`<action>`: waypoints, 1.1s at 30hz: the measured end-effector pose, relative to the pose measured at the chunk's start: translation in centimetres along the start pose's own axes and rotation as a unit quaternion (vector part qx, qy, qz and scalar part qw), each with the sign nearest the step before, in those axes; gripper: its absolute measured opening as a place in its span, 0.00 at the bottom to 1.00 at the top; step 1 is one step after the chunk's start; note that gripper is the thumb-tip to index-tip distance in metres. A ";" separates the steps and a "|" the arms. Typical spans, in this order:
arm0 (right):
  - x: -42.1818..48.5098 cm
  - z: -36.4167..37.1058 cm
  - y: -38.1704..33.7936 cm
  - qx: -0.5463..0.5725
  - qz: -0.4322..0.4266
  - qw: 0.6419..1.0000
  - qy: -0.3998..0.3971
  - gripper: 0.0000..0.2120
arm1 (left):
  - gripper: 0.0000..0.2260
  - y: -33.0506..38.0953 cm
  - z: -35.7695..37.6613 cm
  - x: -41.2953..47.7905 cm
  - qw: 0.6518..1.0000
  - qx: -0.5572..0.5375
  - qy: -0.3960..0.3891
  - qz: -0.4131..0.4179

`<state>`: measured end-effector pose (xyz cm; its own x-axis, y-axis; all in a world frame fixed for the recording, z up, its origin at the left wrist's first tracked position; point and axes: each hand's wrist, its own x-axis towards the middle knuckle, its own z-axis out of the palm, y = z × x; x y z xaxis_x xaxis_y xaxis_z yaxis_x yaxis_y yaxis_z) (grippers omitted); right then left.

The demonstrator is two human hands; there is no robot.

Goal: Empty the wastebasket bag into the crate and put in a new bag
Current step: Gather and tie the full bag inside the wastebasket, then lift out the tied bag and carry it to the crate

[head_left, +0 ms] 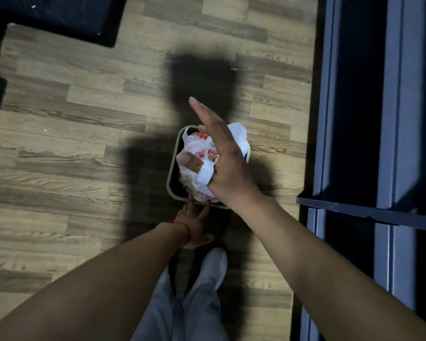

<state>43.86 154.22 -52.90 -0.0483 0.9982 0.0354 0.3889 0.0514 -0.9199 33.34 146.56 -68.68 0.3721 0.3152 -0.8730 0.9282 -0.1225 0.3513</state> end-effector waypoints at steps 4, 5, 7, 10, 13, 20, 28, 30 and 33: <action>0.4 -2.0 -1.5 -0.019 0.038 0.999 -0.010 0.36 | 0.34 1.0 -2.7 -2.6 0.999 0.009 0.031 0.029; 0.3 -2.6 -2.1 -0.017 0.047 0.999 -0.018 0.36 | 0.32 1.1 -3.1 -3.4 0.998 0.009 0.045 0.038; 0.3 -3.9 -4.2 -0.011 0.058 0.998 -0.034 0.36 | 0.29 1.4 -4.7 -5.8 0.997 0.009 0.059 0.047; 0.1 -6.2 -7.8 -0.003 0.065 0.998 -0.009 0.33 | 0.26 2.6 -7.5 -11.0 0.997 -0.008 0.078 0.022; -0.5 -8.6 -11.9 0.018 0.114 0.993 0.011 0.30 | 0.25 4.2 -10.6 -17.7 0.994 -0.015 0.103 -0.025; -3.4 -13.6 -21.6 -0.045 0.135 0.990 0.005 0.27 | 0.30 10.2 -16.6 -33.6 0.977 0.023 0.195 -0.084; -10.3 -18.3 -29.6 -0.038 0.224 0.969 0.097 0.29 | 0.31 18.3 -19.7 -45.5 0.965 0.082 0.249 0.009; -12.7 -18.7 -31.3 -0.021 0.236 0.961 0.145 0.30 | 0.37 19.1 -19.4 -46.6 0.958 0.131 0.252 0.041; -16.5 -19.2 -33.7 -0.014 0.237 0.947 0.217 0.33 | 0.33 20.7 -18.4 -48.3 0.942 0.196 0.259 0.084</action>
<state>49.21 136.64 -15.01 0.5178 0.8275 -0.2169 0.2959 -0.4112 -0.8622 34.53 146.12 -12.95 0.5556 0.6653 -0.4986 0.8247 -0.5172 0.2289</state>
